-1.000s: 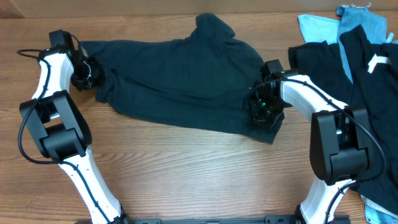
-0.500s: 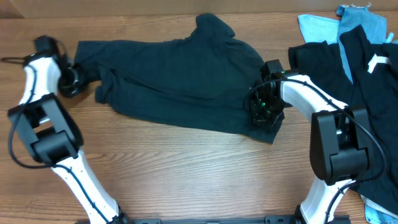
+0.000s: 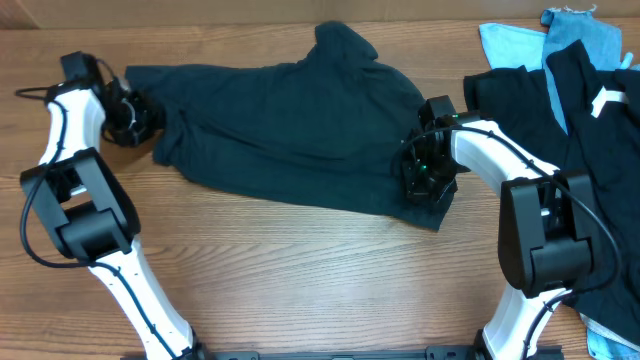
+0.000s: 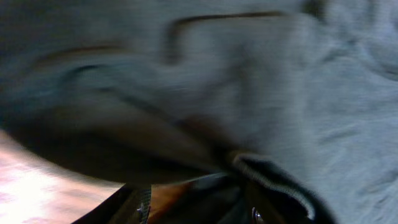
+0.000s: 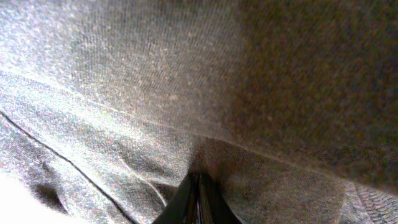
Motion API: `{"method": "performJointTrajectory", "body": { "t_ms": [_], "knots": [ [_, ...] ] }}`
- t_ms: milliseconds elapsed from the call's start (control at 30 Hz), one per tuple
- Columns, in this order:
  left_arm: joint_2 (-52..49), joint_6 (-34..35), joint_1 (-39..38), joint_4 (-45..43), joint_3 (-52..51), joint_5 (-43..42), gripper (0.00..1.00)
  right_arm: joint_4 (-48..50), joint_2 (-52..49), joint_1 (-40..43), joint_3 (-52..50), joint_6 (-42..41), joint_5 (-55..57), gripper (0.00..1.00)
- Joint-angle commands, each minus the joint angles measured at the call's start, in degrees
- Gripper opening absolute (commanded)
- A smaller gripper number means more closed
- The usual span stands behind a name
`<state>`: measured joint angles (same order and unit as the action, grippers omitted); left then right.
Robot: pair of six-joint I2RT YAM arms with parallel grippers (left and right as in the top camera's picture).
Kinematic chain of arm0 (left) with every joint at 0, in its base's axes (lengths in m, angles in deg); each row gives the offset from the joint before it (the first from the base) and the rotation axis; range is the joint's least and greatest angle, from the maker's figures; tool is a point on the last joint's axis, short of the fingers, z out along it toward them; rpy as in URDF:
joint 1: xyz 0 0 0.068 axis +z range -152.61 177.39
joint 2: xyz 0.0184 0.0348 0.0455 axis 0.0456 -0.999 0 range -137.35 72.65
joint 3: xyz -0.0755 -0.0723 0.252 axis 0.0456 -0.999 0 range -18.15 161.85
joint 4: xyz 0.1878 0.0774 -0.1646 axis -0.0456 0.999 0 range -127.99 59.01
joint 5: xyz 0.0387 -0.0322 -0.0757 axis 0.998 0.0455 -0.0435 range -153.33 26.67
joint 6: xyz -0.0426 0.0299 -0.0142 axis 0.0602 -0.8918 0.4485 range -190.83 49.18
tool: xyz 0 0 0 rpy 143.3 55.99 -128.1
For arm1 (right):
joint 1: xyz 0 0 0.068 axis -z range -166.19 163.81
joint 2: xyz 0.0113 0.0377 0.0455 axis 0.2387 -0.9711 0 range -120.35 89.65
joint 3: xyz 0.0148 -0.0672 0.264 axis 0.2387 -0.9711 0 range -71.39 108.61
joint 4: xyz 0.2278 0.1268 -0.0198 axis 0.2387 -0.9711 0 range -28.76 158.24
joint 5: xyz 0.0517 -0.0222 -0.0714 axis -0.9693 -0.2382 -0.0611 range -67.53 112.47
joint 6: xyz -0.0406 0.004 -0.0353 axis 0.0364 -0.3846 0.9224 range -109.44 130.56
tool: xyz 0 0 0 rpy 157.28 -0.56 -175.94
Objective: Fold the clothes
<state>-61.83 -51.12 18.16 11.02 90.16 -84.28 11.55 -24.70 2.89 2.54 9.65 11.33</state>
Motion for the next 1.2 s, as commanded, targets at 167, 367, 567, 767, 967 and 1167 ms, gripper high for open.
{"method": "performJointTrajectory", "body": {
  "t_ms": [167,367,567,767,967,1167],
  "knots": [
    [1.4,4.9,-3.6,-2.7,-0.3,6.5,0.47,-0.5,-2.7,-0.3,-1.2,-0.3,1.6,0.06],
    [1.4,4.7,-3.5,-2.8,-0.3,6.6,0.13,-0.4,-2.7,-0.3,-1.2,-0.3,1.7,0.06],
    [1.6,3.0,-2.1,1.7,-0.1,12.8,0.04,-0.4,-2.7,-0.3,-1.2,-0.3,1.6,0.06],
    [5.5,1.3,8.1,4.8,0.2,19.9,0.04,-0.4,-2.7,-0.3,-1.2,-0.3,1.7,0.06],
    [6.8,0.6,14.8,6.3,0.2,20.0,0.06,-0.5,-2.7,-0.3,-1.2,-0.3,1.6,0.06],
    [6.8,-1.5,14.6,8.2,0.2,21.8,0.26,-0.7,-2.7,-0.3,-1.2,-0.3,1.7,0.06]
  ]
}}
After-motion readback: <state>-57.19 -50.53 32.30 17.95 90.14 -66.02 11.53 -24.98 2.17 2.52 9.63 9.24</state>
